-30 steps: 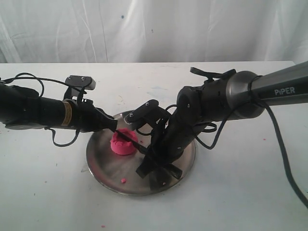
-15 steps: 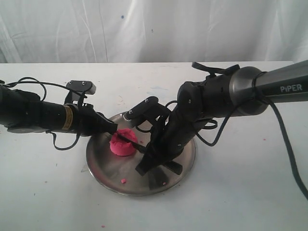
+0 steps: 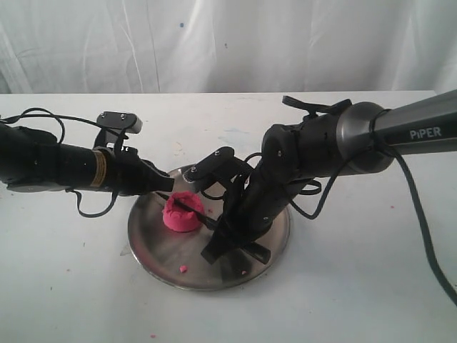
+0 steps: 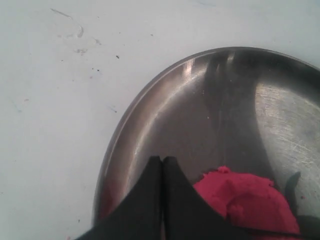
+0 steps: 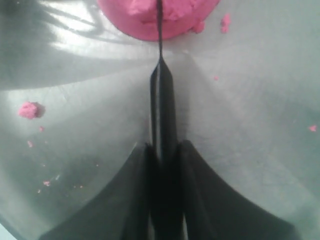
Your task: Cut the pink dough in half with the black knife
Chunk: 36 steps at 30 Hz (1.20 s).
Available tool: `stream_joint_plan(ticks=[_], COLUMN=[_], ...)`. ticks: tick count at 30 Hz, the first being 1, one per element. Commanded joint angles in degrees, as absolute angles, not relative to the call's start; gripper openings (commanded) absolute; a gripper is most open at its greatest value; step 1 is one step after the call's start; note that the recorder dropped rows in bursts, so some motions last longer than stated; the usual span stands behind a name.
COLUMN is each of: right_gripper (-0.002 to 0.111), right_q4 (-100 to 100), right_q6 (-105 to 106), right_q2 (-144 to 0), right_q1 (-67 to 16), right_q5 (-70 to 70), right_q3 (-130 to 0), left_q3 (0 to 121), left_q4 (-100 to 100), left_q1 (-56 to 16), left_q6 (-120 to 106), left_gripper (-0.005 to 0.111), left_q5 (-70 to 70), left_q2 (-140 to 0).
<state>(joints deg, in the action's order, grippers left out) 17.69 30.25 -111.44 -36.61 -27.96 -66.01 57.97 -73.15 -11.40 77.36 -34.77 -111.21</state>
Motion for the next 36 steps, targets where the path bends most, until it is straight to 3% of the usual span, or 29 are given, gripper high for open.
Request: stream_joint_plan(ticks=[1, 36], right_gripper=[0.000, 0.000], right_q4=[17.7, 17.7], right_q6=[30.8, 30.8], right_q2=[-111.6, -113.6], right_q1=[-36.6, -36.6], right_q5=[-27.7, -28.1], right_q3=[-66.1, -65.9], left_q3=[57.7, 57.7], left_q4=[-73.8, -76.8], left_q1=[-11.7, -11.7], left_q6=[77.1, 78.2], left_gripper=[0.000, 0.000], left_q5=[-34.4, -32.9], left_q2=[-110.0, -111.3])
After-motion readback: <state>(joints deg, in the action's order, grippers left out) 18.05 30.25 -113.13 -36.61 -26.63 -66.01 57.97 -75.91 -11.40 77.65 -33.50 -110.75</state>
